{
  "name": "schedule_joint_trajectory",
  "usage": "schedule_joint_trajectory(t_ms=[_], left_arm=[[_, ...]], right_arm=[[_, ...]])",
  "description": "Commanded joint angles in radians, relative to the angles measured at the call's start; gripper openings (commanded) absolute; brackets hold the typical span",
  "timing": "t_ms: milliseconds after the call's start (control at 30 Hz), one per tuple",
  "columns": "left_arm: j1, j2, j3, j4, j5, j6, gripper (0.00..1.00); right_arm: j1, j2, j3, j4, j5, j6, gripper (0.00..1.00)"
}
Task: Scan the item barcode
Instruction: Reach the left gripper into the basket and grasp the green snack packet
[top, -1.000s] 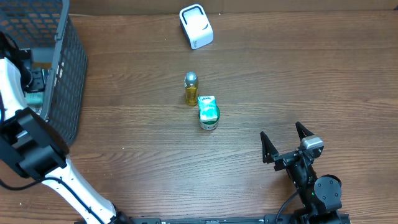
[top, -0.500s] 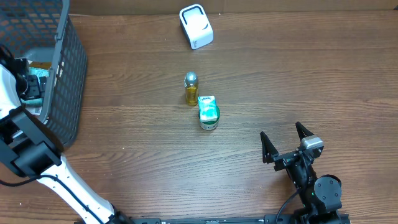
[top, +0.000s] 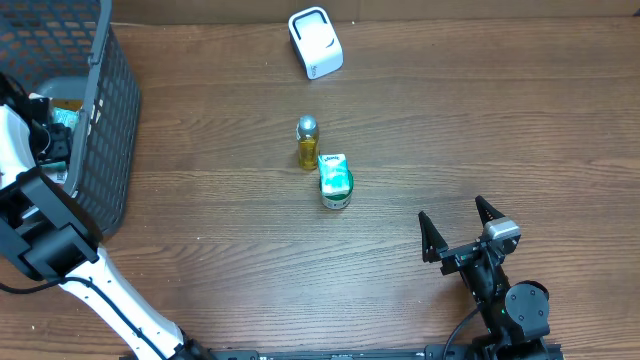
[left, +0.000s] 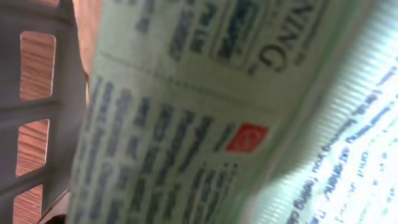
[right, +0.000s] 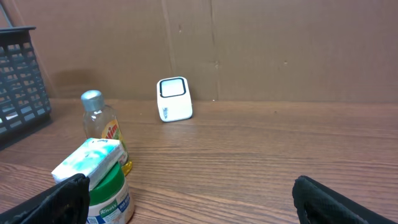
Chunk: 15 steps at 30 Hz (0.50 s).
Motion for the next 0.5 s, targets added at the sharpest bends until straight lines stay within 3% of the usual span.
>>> schedule_joint_trajectory(t_ms=[0,67,467], left_arm=[[0.006,0.080,-0.019,-0.012,0.006,-0.063,0.50],[0.006,0.080,-0.019,-0.014,0.006,-0.072,0.42],[0.003,0.025,0.118,-0.102,0.010,-0.180,0.20]], right_arm=[[0.004,-0.008,-0.010,0.005,-0.005,-0.005,1.00],[0.004,-0.008,-0.010,0.005,-0.005,-0.005,1.00],[0.004,-0.008,-0.010,0.005,-0.005,-0.005,1.00]])
